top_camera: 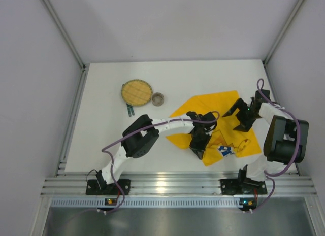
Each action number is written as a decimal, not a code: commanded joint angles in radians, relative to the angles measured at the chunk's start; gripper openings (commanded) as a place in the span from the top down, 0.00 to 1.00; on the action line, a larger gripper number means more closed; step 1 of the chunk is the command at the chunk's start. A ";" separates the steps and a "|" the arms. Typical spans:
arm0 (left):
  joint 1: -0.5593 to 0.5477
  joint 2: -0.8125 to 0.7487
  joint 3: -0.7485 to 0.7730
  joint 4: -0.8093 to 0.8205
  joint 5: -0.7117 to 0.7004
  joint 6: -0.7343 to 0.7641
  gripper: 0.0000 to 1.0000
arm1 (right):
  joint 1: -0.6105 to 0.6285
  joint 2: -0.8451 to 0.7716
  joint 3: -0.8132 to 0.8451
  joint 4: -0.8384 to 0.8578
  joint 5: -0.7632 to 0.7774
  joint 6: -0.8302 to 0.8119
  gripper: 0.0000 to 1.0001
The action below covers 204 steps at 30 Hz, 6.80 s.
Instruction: Set the dinner table for one person
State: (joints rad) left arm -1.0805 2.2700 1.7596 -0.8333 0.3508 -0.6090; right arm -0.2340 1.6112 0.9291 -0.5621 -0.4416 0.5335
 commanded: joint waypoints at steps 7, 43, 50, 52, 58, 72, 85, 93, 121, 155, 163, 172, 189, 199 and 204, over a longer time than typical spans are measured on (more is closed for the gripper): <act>0.019 -0.009 -0.199 0.115 -0.131 0.025 1.00 | -0.005 -0.020 -0.004 0.016 0.001 -0.015 0.06; 0.367 -0.892 -0.902 0.014 -0.317 -0.219 1.00 | 0.127 -0.270 -0.208 -0.197 0.093 0.037 0.04; 0.355 -0.839 -0.885 0.040 -0.286 -0.204 1.00 | 0.131 -0.422 -0.279 -0.260 0.129 0.048 0.05; 0.353 -0.827 -0.879 0.046 -0.276 -0.195 1.00 | 0.133 -0.407 -0.317 -0.216 0.136 0.048 0.09; 0.349 -0.793 -0.833 0.046 -0.268 -0.186 1.00 | 0.143 -0.287 -0.374 -0.043 0.112 0.042 0.41; 0.353 -0.851 -0.851 -0.039 -0.375 -0.255 1.00 | 0.050 -0.019 0.025 -0.091 0.299 -0.047 1.00; 0.355 -0.974 -0.962 -0.079 -0.407 -0.360 1.00 | -0.117 0.167 0.186 -0.176 0.314 -0.053 1.00; 0.353 -0.992 -0.945 -0.136 -0.432 -0.382 1.00 | -0.099 0.173 0.194 -0.117 0.184 -0.053 1.00; 0.496 -1.044 -0.556 -0.377 -0.699 -0.275 0.02 | 0.015 0.047 0.304 -0.217 0.299 -0.043 0.12; 1.177 -0.370 -0.502 0.775 0.031 -0.098 0.35 | 0.032 -0.257 0.065 -0.265 0.190 -0.093 0.12; 1.180 -0.285 -0.463 0.798 0.033 -0.112 0.55 | 0.032 -0.221 0.073 -0.263 0.213 -0.107 0.12; 1.200 -0.231 -0.433 0.856 0.080 -0.135 0.97 | 0.032 -0.194 0.077 -0.254 0.222 -0.106 0.12; 1.242 -0.389 -0.252 0.932 0.316 -0.324 1.00 | 0.032 -0.168 0.206 -0.242 0.211 -0.084 0.13; 0.894 -0.658 -0.613 0.784 0.385 -0.120 1.00 | 0.033 -0.226 0.169 -0.240 0.142 -0.046 0.12; 0.728 -0.652 -0.723 0.785 0.412 -0.120 1.00 | 0.035 -0.269 0.116 -0.243 0.150 -0.070 0.12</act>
State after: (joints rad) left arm -0.3168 1.6115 1.0756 -0.0578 0.7097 -0.7513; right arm -0.2115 1.3960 1.0710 -0.8150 -0.2790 0.4721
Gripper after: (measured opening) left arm 0.072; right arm 0.875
